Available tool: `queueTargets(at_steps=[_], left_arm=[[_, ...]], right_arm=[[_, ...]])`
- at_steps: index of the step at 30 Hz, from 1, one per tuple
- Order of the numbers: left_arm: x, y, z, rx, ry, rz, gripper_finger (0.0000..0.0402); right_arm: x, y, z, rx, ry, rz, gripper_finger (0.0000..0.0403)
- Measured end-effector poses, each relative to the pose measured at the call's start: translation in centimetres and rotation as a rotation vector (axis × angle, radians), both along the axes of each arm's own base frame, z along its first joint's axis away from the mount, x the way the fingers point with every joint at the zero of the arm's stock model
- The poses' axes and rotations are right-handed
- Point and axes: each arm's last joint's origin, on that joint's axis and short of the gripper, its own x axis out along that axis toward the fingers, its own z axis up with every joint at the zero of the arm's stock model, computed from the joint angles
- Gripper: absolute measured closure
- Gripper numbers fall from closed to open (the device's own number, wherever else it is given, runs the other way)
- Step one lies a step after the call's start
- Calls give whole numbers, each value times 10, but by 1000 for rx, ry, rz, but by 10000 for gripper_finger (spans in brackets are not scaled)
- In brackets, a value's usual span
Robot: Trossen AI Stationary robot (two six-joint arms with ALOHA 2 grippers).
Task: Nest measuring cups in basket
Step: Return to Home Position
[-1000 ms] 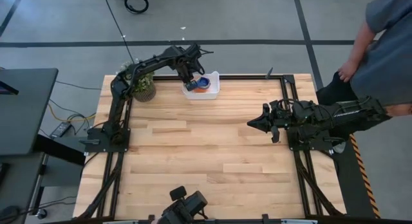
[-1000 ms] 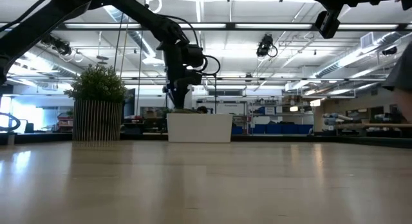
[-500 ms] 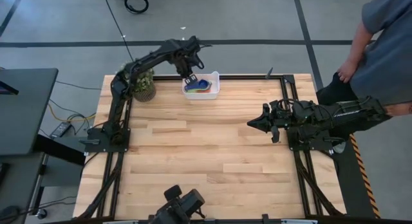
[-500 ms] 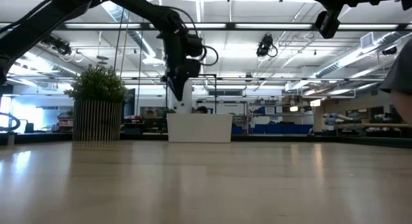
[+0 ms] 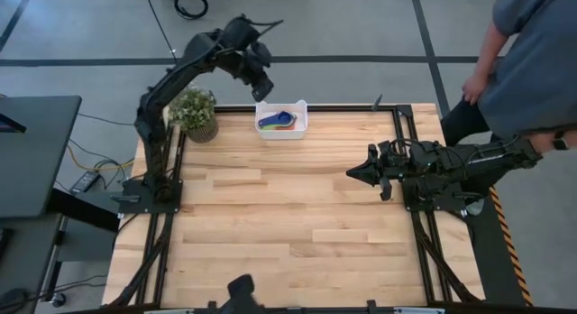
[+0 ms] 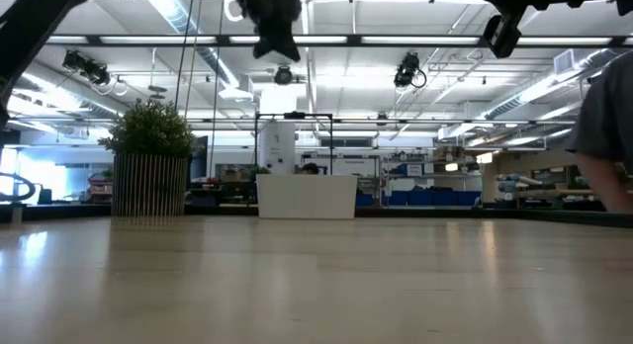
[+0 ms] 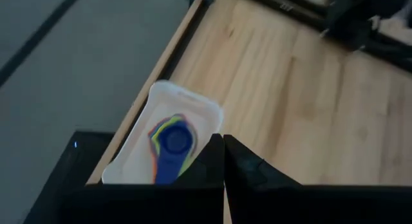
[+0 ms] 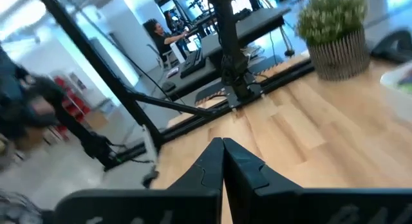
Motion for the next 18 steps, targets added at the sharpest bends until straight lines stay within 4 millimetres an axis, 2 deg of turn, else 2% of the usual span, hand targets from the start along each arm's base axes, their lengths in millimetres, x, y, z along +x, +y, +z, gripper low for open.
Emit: queueTargets(at_steps=[5, 12, 18], left_arm=[[-19, -30, 35, 67, -85, -36, 400], [-55, -70, 74, 137, -166, -79, 400], [-93, -98, 98, 133, -224, -36, 400]], right_arm=[[0, 0, 0, -140, -12, 8, 389], [0, 0, 9, -108, -98, -7, 389], [-22, 2, 28, -188, -289, 136, 389]])
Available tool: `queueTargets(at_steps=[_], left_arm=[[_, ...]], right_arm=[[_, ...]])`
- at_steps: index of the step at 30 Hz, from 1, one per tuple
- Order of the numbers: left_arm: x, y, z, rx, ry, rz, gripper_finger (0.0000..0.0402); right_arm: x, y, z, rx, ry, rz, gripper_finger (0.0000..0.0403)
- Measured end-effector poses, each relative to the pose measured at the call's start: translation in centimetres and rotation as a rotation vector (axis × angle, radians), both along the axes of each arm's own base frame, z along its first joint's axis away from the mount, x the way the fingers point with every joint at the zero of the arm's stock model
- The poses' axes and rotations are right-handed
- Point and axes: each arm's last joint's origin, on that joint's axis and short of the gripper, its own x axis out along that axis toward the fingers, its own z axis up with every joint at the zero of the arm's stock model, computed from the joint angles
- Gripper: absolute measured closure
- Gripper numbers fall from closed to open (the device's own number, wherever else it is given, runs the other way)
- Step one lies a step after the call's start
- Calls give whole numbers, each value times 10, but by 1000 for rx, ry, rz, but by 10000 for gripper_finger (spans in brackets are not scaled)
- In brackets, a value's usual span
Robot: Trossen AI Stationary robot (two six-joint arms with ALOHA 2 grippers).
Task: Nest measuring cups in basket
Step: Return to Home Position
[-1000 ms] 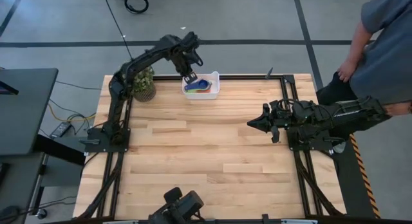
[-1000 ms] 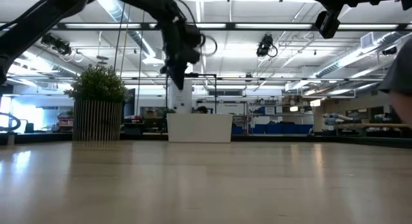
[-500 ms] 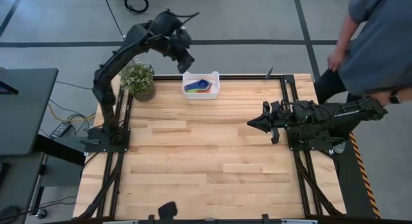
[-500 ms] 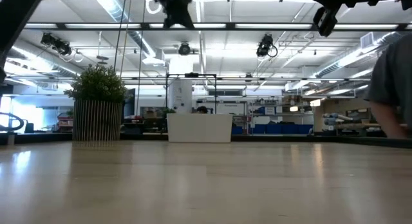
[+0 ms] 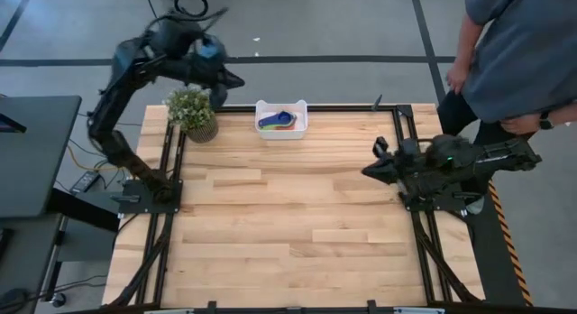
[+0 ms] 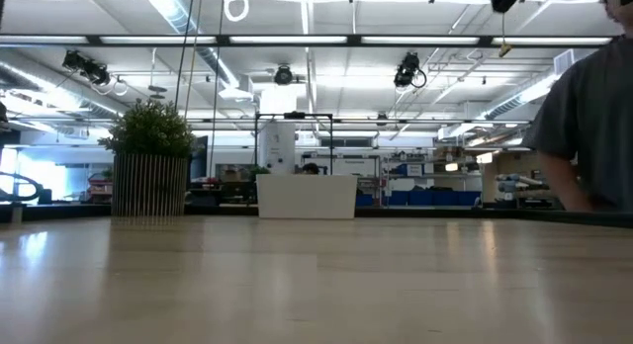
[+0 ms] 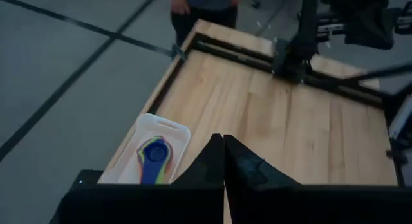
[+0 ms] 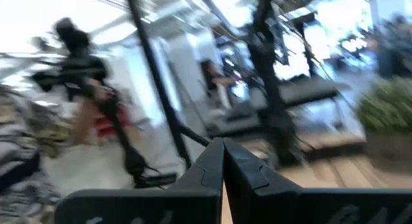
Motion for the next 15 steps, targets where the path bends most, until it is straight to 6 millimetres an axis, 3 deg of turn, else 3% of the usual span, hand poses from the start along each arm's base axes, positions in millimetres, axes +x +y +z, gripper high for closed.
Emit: queueTargets(at_steps=[6, 15], left_arm=[[-36, -26, 19, 30, -56, 130, 400], [-69, -63, 31, 64, -82, 233, 400]], right_arm=[[-43, -6, 4, 39, -37, 16, 389], [-90, -12, -1, 21, -122, 7, 389]])
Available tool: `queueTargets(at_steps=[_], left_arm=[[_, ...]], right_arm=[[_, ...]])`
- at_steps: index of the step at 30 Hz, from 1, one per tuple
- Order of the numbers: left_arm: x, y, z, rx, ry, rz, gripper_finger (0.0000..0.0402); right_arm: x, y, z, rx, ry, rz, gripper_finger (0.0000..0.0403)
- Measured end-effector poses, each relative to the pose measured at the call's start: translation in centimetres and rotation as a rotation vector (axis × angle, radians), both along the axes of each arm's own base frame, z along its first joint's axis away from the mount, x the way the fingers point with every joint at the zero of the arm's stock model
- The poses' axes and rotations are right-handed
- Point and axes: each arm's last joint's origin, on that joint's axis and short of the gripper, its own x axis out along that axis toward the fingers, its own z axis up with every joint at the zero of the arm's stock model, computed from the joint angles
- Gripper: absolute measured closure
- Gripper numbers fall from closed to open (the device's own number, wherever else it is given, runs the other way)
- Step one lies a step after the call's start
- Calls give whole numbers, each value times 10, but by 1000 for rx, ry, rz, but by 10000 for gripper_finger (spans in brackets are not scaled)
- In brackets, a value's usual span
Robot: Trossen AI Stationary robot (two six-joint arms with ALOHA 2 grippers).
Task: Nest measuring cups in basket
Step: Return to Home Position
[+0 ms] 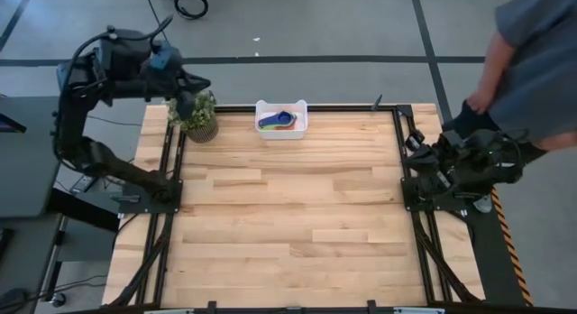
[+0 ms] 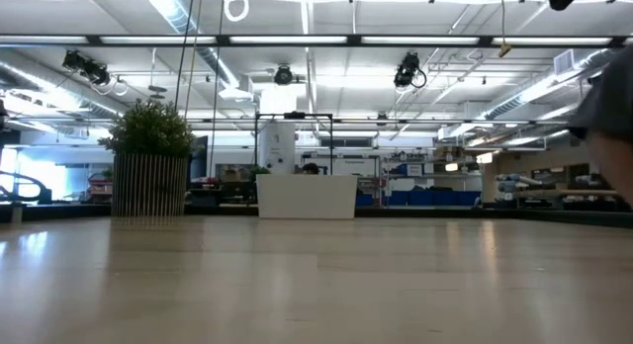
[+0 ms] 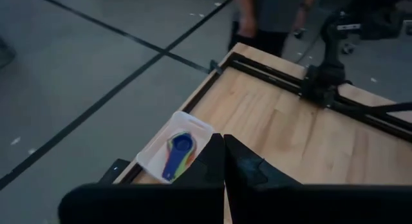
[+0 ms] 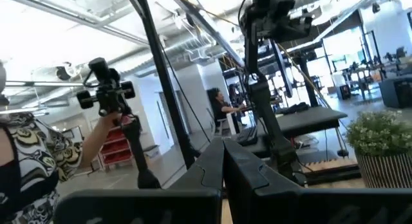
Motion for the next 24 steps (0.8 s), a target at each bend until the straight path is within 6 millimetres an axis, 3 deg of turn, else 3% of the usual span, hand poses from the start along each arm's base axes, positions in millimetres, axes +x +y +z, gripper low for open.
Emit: queueTargets(at_steps=[8, 18, 24], left_arm=[[-28, -22, 5, 27, -21, 82, 400], [-64, -40, 1, 35, -16, 194, 400], [-87, -47, -27, 26, -47, 221, 400]], right_arm=[[-11, -2, -2, -40, 3, -32, 389], [-1, -1, -15, -54, 21, -51, 389], [17, 1, -37, -23, -5, -38, 389]])
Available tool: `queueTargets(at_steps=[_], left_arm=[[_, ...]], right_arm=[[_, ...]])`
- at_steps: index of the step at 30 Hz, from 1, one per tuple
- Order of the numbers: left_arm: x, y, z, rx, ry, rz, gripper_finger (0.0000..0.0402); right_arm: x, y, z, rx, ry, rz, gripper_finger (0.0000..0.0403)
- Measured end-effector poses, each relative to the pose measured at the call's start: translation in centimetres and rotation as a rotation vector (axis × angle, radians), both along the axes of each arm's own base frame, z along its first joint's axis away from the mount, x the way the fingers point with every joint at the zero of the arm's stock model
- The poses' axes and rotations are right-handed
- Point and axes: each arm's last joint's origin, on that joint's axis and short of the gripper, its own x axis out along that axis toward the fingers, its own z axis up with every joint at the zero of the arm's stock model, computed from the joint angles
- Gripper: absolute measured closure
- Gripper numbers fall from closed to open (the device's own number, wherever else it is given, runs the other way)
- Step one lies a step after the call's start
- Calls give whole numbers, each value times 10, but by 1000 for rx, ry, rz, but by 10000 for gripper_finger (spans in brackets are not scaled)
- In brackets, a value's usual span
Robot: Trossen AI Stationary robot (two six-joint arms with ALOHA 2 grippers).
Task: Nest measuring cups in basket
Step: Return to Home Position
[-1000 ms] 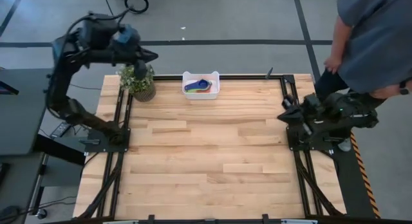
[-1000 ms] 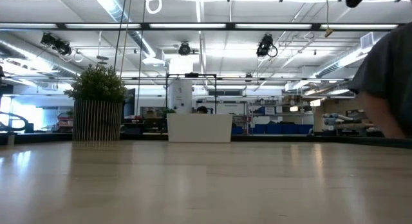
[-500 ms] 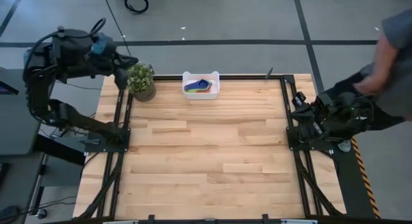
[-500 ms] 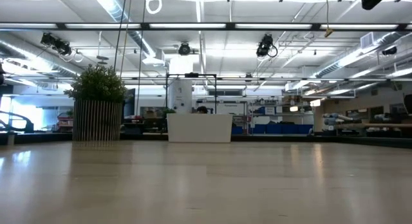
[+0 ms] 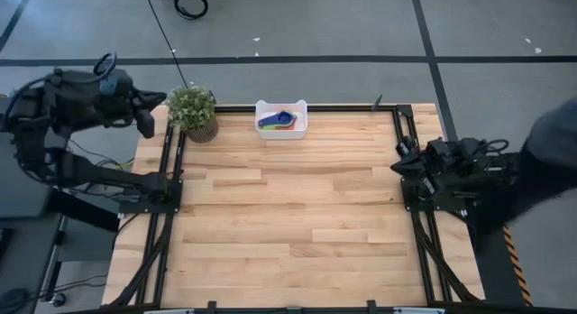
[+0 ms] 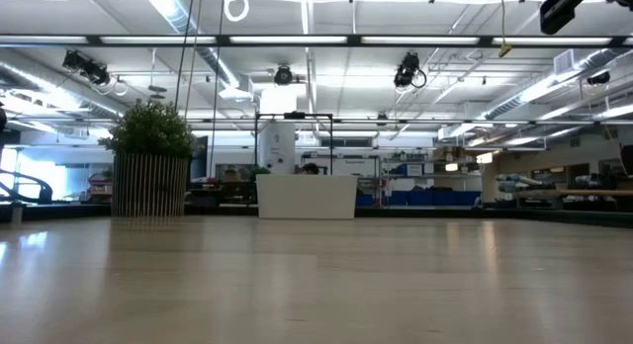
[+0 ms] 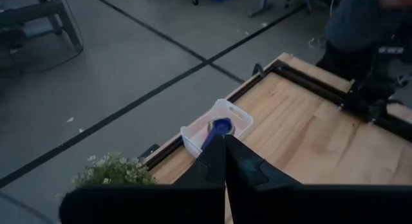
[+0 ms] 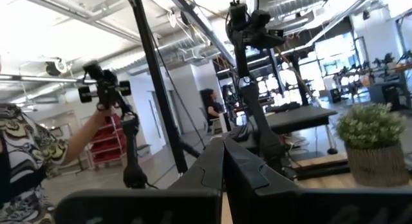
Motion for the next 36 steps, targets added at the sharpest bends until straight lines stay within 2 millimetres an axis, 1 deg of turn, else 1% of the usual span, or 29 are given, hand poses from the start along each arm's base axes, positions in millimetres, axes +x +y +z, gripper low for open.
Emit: queueTargets(at_steps=[2, 6, 10, 13, 16, 19, 23, 28, 30, 36], left_arm=[[-3, -1, -14, 8, -32, -3, 400], [-10, -3, -50, 25, -121, -33, 400], [-15, -6, -92, 43, -222, -93, 399], [-15, -7, -126, 56, -260, -140, 399], [-16, -8, -155, 88, -304, -168, 399], [-17, -9, -179, 132, -335, -212, 399], [-18, -10, -207, 183, -368, -247, 399], [-11, -9, -242, 225, -403, -252, 399], [-7, -8, -255, 240, -392, -266, 399], [9, -5, -281, 264, -343, -292, 399]], right_arm=[[5, 1, -8, 17, -2, 9, 389], [13, 2, -21, 38, -31, 9, 389], [19, 3, -35, 38, -32, 15, 389], [23, 3, -45, 34, -7, 9, 389], [25, 3, -49, 12, 2, -16, 389], [26, 3, -52, -43, 2, -35, 389], [29, 3, -61, -63, 5, -43, 389], [32, 4, -75, -106, -32, -62, 389], [34, 4, -78, -133, -5, -68, 389], [35, 3, -79, -167, 2, -111, 389]])
